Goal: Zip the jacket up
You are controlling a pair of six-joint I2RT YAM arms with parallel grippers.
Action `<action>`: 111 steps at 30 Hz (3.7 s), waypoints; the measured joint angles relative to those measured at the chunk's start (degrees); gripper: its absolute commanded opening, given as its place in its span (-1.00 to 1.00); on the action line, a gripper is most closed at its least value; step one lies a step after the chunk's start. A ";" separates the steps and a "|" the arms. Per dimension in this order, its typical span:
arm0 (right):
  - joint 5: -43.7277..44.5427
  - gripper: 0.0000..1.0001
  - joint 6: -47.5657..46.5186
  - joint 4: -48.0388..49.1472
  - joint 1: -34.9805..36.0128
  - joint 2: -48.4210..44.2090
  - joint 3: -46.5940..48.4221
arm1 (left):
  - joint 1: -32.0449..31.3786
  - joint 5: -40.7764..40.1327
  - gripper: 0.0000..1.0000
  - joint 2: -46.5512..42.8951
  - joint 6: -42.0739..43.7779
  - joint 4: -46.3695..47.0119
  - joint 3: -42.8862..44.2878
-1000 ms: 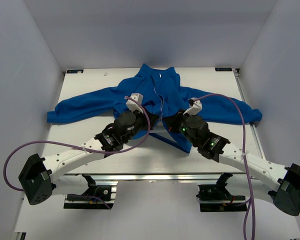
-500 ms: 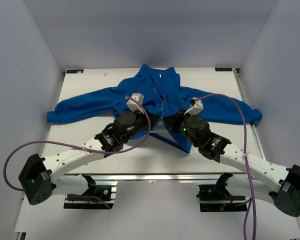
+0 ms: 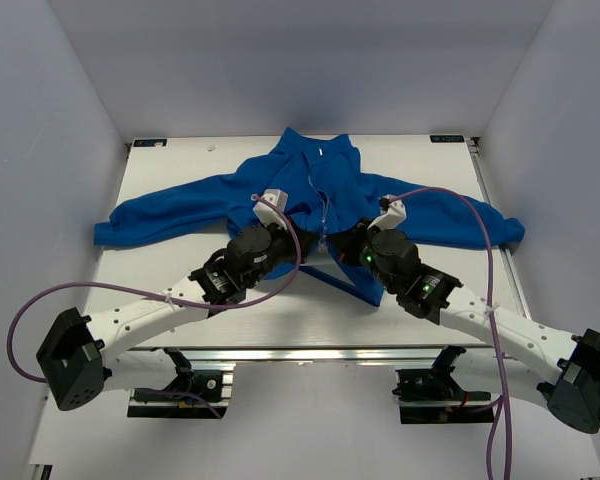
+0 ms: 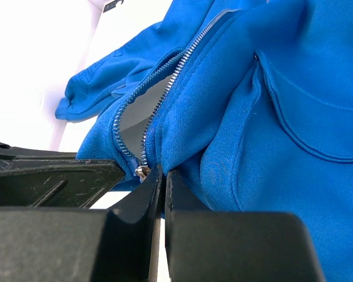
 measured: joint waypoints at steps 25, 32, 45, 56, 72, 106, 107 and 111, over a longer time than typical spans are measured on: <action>-2.49 -1.00 -2.54 -13.07 -0.96 3.08 9.79 | 0.02 4.66 -1.00 -1.22 4.87 -0.98 -1.49; -4.42 -1.00 -3.10 -14.23 -2.27 3.06 9.86 | 0.00 7.50 -1.00 -1.29 6.08 -3.04 -2.47; -13.18 -1.00 -3.02 -18.53 -4.94 3.50 10.64 | -1.29 8.20 -1.00 -3.23 5.75 -6.27 -4.39; -17.92 -0.48 -3.08 -14.19 -5.95 5.33 4.85 | -1.62 8.85 -1.00 -2.23 5.55 -12.94 -2.54; -15.63 0.70 -5.84 -19.98 -6.19 3.89 6.12 | -1.92 7.17 -1.00 -2.10 2.54 -20.28 -0.11; 5.70 0.13 -4.20 -16.17 15.76 3.21 6.64 | -1.95 -0.59 -1.00 6.51 -12.92 -40.76 18.93; 6.03 0.13 -4.15 -15.89 15.76 3.39 6.64 | -1.95 -0.59 -1.00 6.47 -13.05 -40.83 18.93; 6.36 0.13 -3.54 -15.52 15.76 4.26 6.64 | -1.95 -0.61 -1.00 6.43 -13.57 -41.44 19.28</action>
